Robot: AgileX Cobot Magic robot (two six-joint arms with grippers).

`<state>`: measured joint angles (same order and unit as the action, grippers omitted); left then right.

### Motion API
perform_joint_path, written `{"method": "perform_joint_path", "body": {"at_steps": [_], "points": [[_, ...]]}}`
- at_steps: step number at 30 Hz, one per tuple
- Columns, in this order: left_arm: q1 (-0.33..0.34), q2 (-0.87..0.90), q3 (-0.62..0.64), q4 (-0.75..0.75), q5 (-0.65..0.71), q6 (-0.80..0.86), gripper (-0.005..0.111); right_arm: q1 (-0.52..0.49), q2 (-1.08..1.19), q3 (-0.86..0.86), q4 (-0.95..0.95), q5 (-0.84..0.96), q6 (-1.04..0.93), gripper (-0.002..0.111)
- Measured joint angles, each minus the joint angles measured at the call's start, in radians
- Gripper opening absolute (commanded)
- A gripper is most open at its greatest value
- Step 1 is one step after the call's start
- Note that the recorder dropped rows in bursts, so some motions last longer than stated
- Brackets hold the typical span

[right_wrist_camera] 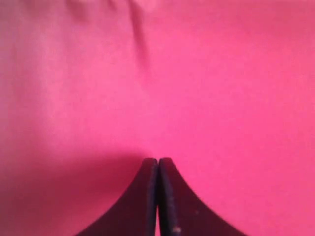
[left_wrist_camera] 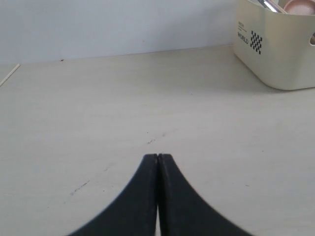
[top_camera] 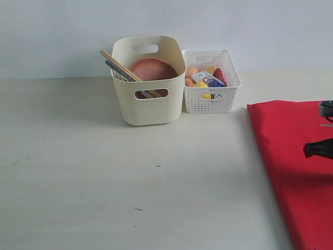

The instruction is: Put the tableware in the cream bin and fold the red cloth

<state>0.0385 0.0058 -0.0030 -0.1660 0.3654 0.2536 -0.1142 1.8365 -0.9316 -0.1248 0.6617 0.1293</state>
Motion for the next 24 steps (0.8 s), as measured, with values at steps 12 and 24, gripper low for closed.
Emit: {"method": "perform_joint_path", "body": {"at_steps": [12,24], "points": [[0.0,0.0,0.0,0.0,0.0,0.0,0.0,0.0,0.118,-0.162,-0.004,-0.01,0.026,0.0],[0.0,0.0,0.0,0.0,0.0,0.0,0.0,0.0,0.242,-0.328,-0.004,0.0,0.013,0.0]]}}
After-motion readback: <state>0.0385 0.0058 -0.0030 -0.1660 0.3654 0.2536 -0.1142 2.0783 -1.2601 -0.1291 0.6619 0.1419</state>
